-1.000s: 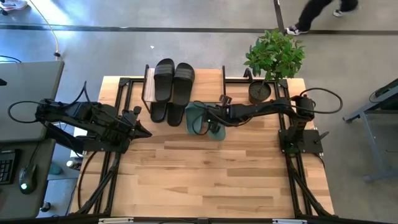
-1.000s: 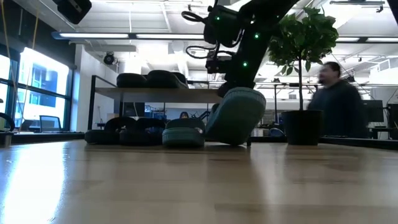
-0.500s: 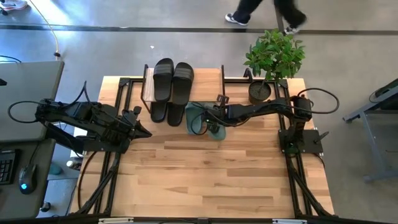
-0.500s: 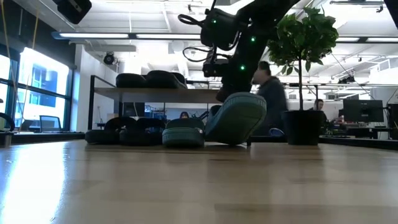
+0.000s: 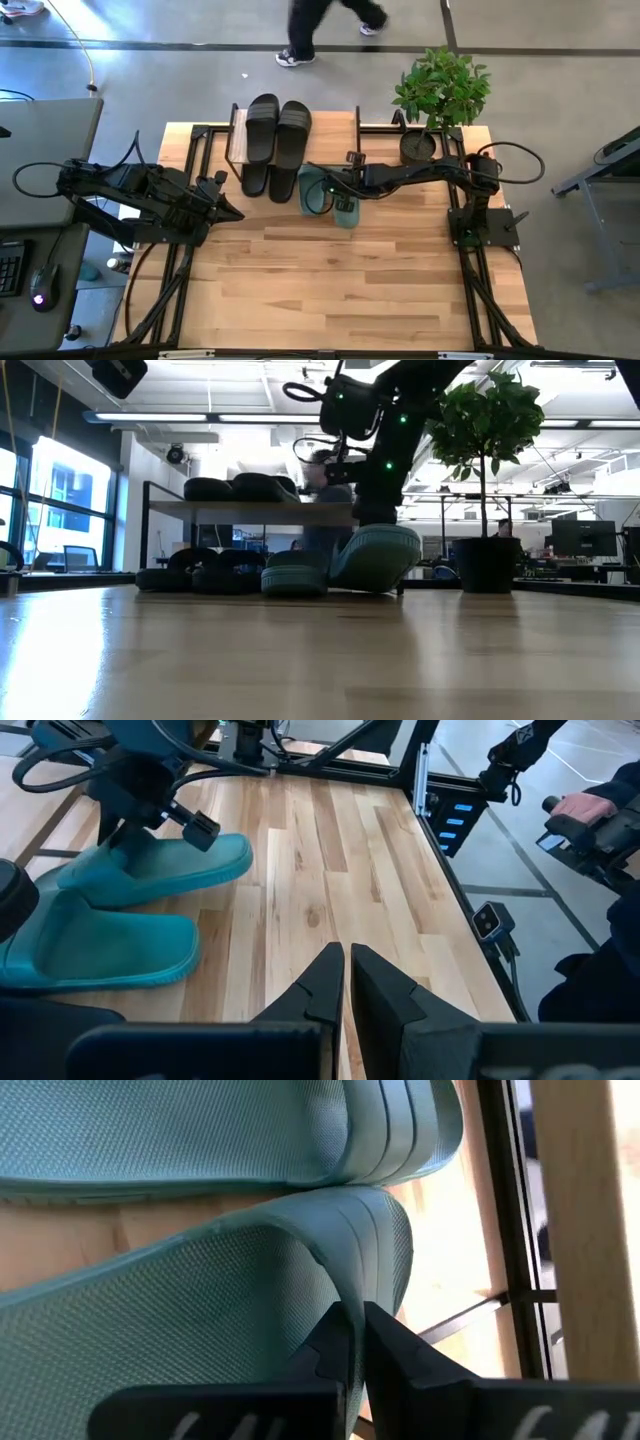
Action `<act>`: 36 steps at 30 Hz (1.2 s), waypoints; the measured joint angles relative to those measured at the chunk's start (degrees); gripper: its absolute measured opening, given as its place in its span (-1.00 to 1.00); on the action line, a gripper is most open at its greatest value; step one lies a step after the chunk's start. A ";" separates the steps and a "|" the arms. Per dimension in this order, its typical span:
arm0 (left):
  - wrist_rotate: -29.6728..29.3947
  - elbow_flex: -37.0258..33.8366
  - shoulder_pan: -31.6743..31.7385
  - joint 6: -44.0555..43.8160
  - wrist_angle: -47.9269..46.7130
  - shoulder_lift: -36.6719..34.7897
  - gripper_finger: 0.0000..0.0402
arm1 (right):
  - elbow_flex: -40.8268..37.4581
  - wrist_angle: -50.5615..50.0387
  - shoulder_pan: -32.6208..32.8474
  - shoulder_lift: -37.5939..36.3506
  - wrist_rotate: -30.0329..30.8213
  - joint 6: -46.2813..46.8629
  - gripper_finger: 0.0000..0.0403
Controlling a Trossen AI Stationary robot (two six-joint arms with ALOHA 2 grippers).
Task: Pick and place slides into the shelf
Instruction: Put the blue slide under the shelf
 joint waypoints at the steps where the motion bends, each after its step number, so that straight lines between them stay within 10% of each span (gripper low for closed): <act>1: 0.00 0.00 0.01 0.00 0.00 -0.01 -0.94 | 0.01 -0.43 0.01 0.00 -0.08 0.29 -1.00; 36: 0.00 0.00 0.00 0.00 0.00 -0.01 -0.94 | 0.14 -6.55 0.62 -0.35 -5.13 -0.71 -1.00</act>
